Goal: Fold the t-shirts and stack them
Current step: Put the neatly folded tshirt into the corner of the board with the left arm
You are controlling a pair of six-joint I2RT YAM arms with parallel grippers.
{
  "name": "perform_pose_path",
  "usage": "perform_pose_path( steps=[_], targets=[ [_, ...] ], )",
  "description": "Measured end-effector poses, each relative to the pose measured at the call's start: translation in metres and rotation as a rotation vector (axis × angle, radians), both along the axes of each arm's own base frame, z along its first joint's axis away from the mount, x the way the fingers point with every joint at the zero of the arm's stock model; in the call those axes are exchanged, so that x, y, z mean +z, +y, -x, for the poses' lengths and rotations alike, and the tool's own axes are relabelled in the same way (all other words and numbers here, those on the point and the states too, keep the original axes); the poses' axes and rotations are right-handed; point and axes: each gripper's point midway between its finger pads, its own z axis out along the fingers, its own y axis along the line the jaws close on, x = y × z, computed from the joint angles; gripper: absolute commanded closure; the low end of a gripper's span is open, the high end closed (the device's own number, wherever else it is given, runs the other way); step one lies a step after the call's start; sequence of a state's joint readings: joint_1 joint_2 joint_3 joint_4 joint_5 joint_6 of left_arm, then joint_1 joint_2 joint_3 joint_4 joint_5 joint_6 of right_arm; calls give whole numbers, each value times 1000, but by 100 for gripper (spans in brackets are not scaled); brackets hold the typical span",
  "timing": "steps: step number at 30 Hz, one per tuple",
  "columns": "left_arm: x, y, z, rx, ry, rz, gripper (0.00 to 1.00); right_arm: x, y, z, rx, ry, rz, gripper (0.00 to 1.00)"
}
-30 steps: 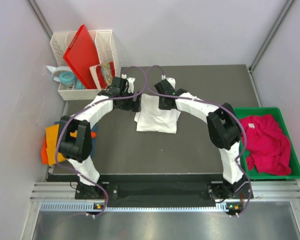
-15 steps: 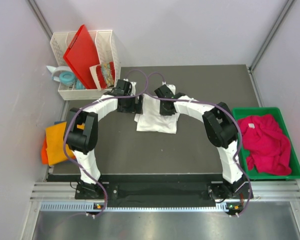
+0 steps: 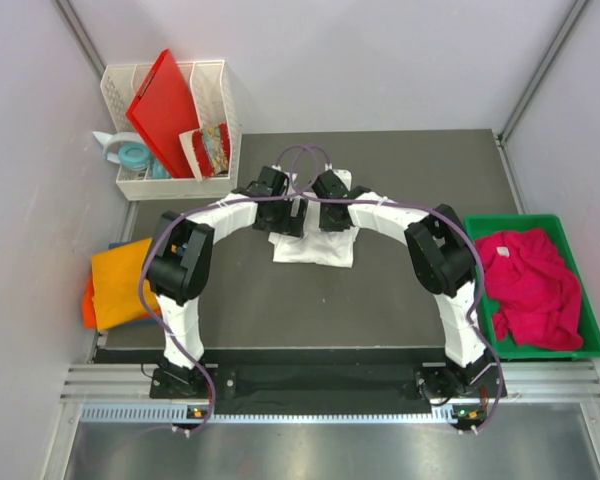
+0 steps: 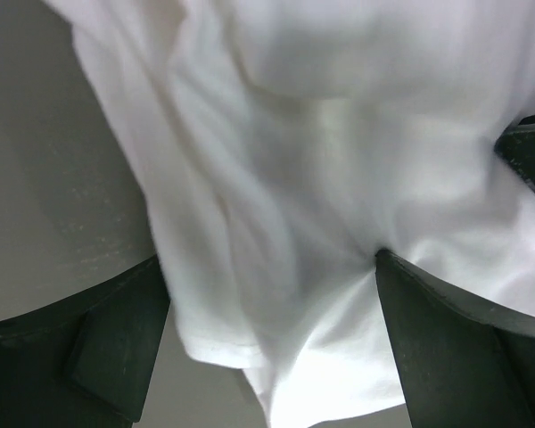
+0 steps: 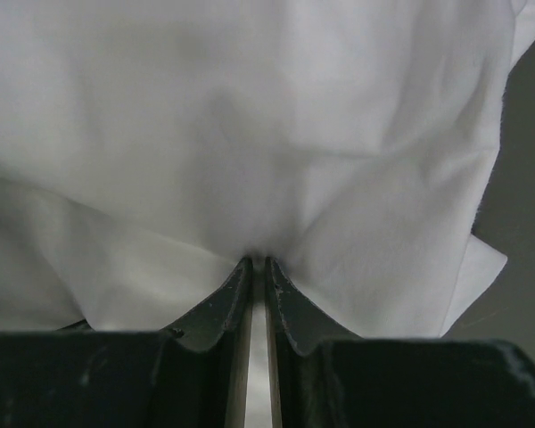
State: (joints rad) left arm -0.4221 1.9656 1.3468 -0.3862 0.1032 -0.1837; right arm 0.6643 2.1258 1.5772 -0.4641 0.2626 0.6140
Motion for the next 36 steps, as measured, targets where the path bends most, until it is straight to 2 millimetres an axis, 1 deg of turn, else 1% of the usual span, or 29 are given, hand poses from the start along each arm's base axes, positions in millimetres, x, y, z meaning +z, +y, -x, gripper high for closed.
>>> perform_pose_path(
  steps=[5,7,8,10,12,13,14,15,16,19,21,22,26,27,28,29,30,31,33,35,36],
  targets=[
    [-1,-8,-5,-9,-14,-15,2,0,0,0,0,0,0,89],
    [-1,-8,-5,-8,-15,-18,8,0,0,0,0,0,0,88],
    [-1,-7,-5,-7,-16,-22,13,0,0,0,0,0,0,88],
    [-2,-6,-6,-5,-17,-26,32,0,0,0,0,-1,0,88],
    [-2,-7,-6,-8,-15,-25,46,0,0,0,0,-1,-1,88],
    [-3,-7,-5,-11,-14,-23,62,0,0,0,0,-1,-1,87],
    [-3,-8,-5,-14,-12,-18,76,0,0,0,0,-1,-2,87],
    [-4,-9,-5,-19,-9,-13,95,0,0,0,0,-1,-3,87],
    [-4,-11,-4,-23,-9,-9,100,0,1,0,1,-1,-4,86],
    [-4,-14,-4,-37,-13,-2,100,0,1,0,1,-2,-6,85],
    [-3,-15,-4,-41,-11,3,100,0,1,0,1,-2,-6,82],
    [-3,-15,-4,-44,-10,5,100,0,1,0,1,-2,-6,71],
    [-3,-15,-3,-55,-14,-1,100,6,2,-2,-9,-15,-16,44],
    [-3,-15,-3,-60,-17,-5,100,10,1,-2,-11,-23,-15,36],
    [-3,-16,-3,-68,-22,-13,100,15,0,-2,-13,-31,-12,24],
    [-2,-15,-3,-74,-29,-21,100,22,-4,-2,-14,-42,-3,20],
    [0,-15,-2,-84,-36,-36,100,34,-8,-2,-18,-58,5,18],
    [2,-15,-1,-94,-43,-48,100,50,-13,-1,-15,-82,12,15],
    [11,-13,1,-110,-59,-66,100,85,-17,-3,-19,-139,4,14],
    [23,-13,3,-128,-76,-71,100,129,-21,-6,-25,-217,-26,14],
    [34,-13,4,-143,-91,-73,100,148,-23,-6,-33,-252,-43,14]
  ],
)
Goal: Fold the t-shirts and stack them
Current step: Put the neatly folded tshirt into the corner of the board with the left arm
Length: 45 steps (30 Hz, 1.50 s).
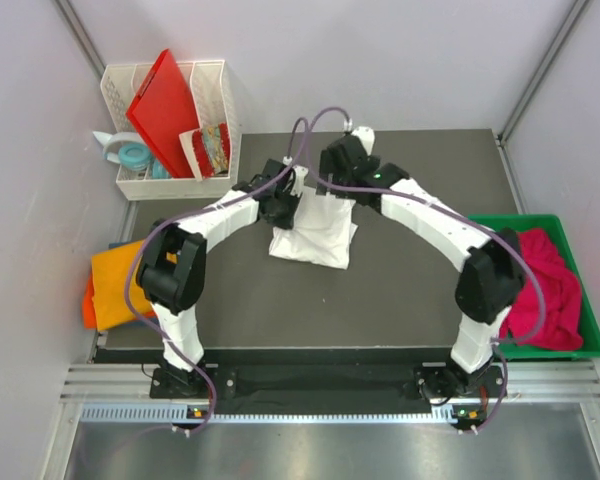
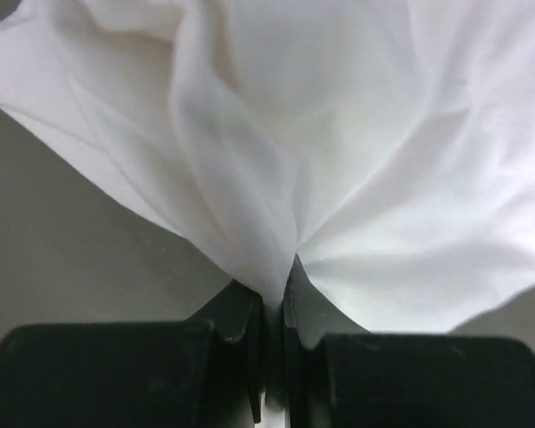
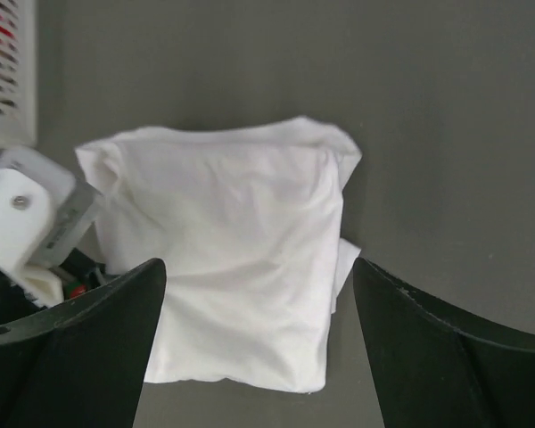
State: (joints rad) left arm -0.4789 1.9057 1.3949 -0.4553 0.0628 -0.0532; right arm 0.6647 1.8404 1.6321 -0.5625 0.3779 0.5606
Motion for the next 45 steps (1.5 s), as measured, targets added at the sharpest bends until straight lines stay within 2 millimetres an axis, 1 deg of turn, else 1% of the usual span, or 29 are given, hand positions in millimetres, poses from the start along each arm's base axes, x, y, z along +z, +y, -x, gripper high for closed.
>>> perform_pose_path(
  steps=[1,2,5,6,7,8,9,11,14,15,18,20,21,24,28,30,34,37,40,45],
  targets=[
    [9,0,1,-9,-12,0,100,20,-3,1,-10,-39,-19,14],
    [19,-1,2,-21,-26,1,100,46,-9,3,-24,-90,-43,14],
    [49,1,7,-61,-56,-7,100,96,-27,13,-61,-199,-97,15],
    [57,2,10,-75,-61,-10,100,107,-34,19,-73,-224,-106,15],
    [64,3,14,-88,-64,-15,100,112,-41,25,-85,-239,-113,15],
    [71,5,18,-100,-67,-20,100,113,-48,30,-96,-247,-115,15],
    [77,8,22,-110,-69,-26,100,110,-52,34,-104,-248,-110,15],
    [89,15,34,-129,-69,-43,100,92,-62,42,-119,-224,-83,15],
    [113,28,51,-144,-92,-64,100,52,-69,51,-124,-155,-28,15],
    [123,34,57,-146,-106,-71,100,33,-73,57,-124,-118,2,15],
    [151,50,72,-148,-159,-82,100,15,-78,64,-125,-82,27,15],
    [169,63,81,-142,-195,-83,100,6,-79,66,-127,-69,33,15],
    [179,73,84,-128,-220,-91,100,2,-80,67,-126,-62,36,15],
    [199,96,94,-100,-273,-119,100,-5,-80,70,-122,-50,39,15],
    [225,115,114,-88,-359,-135,100,-14,-79,73,-110,-35,39,15],
    [235,126,125,-78,-395,-145,100,-18,-77,75,-102,-28,37,15],
    [245,148,144,-47,-437,-183,100,-25,-74,80,-87,-12,36,15],
    [242,160,157,-31,-432,-213,100,-28,-71,83,-81,-7,29,16],
    [235,172,168,-12,-424,-248,100,-33,-69,85,-80,-2,26,16],
    [210,200,187,60,-408,-329,100,-50,-69,96,-74,31,37,15]
  ],
)
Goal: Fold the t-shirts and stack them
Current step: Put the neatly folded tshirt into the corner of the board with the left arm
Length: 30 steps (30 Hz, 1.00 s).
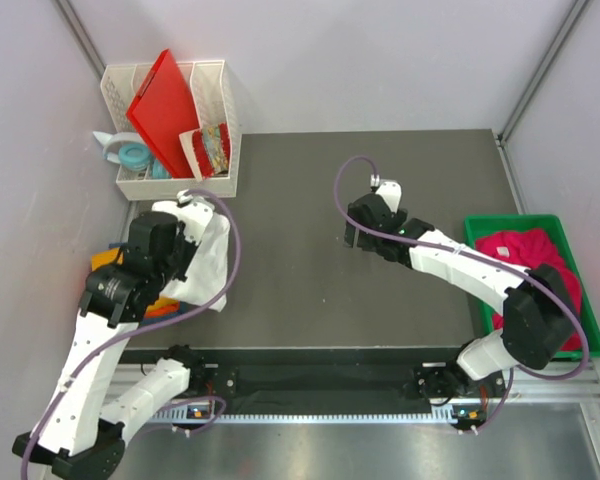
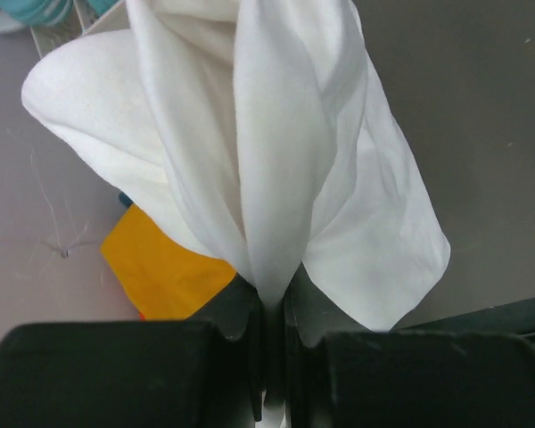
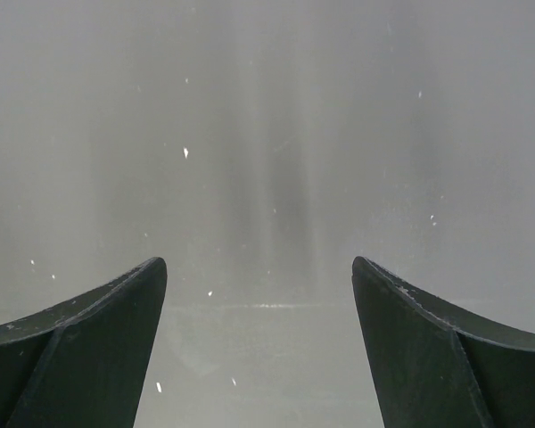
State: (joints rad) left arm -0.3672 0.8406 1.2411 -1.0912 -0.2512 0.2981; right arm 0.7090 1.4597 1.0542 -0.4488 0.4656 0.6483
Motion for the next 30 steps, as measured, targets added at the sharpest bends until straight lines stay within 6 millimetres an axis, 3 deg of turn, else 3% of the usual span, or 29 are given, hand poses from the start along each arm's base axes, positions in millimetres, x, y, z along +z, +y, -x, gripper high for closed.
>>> perform_pose_path(
  steps=[7,14,19,23,26,30],
  targets=[
    [-36,41,4,220,24,-29,100,-8,4,7,9,15,-4,15],
    [-47,70,-25,394,25,55,100,-20,0,14,5,36,12,15],
    [-63,113,-44,526,72,199,100,-25,-7,20,-2,46,28,15],
    [-77,149,-43,618,100,302,100,-23,-10,21,-10,42,29,15],
    [-82,158,-43,620,105,359,100,-23,-10,21,-13,40,30,15],
    [-78,153,-47,562,83,395,100,-27,-9,22,-12,48,38,15]
  ],
)
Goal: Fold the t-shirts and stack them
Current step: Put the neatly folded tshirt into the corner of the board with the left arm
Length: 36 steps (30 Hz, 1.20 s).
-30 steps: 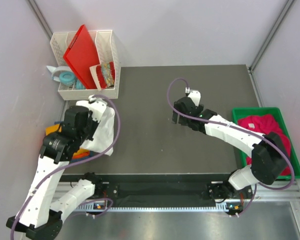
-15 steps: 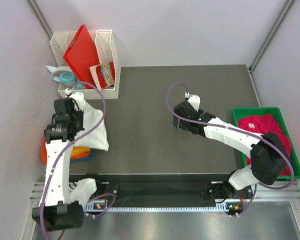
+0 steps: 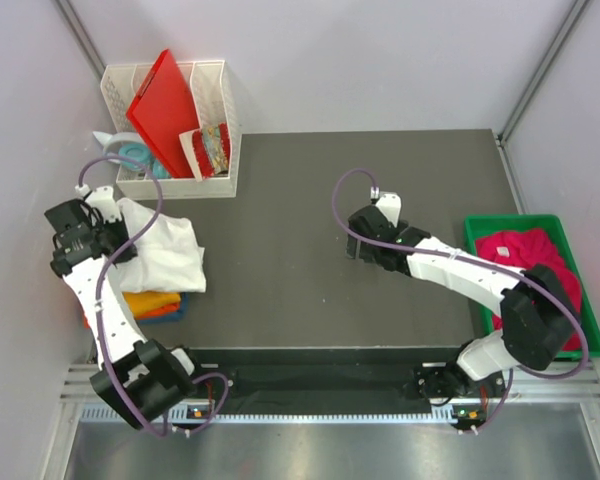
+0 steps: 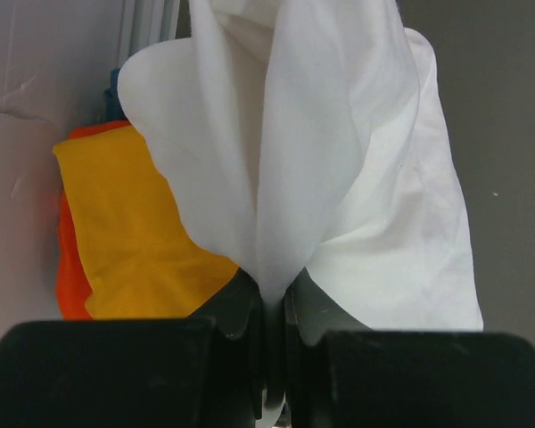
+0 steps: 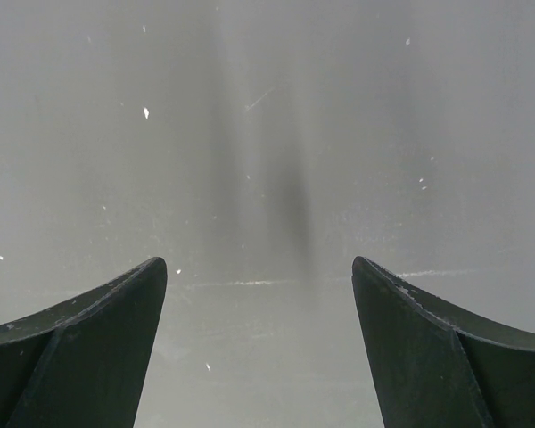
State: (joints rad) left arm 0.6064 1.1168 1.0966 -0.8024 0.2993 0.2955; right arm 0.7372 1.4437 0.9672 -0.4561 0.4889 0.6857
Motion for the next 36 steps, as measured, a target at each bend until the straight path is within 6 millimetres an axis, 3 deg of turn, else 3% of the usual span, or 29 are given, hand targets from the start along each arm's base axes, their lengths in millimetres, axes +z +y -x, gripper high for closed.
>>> perform_pose_path(
  steps=[3,6,9,13,29,32,36],
  targets=[
    [1,4,1,-6,-22,29,100,-9,4,1,5,19,13,15],
    [-2,28,6,42,-29,76,100,-17,8,4,12,39,25,16],
    [-19,59,15,105,-4,127,100,-22,14,4,18,49,29,15],
    [-47,84,29,141,45,181,100,-28,17,6,18,59,33,15],
    [-85,100,22,112,-1,139,100,-39,50,0,55,79,52,16],
    [-96,105,22,125,25,147,85,-38,53,1,61,78,52,16],
    [-94,107,21,127,31,146,55,-34,59,0,70,72,45,16]
  ],
)
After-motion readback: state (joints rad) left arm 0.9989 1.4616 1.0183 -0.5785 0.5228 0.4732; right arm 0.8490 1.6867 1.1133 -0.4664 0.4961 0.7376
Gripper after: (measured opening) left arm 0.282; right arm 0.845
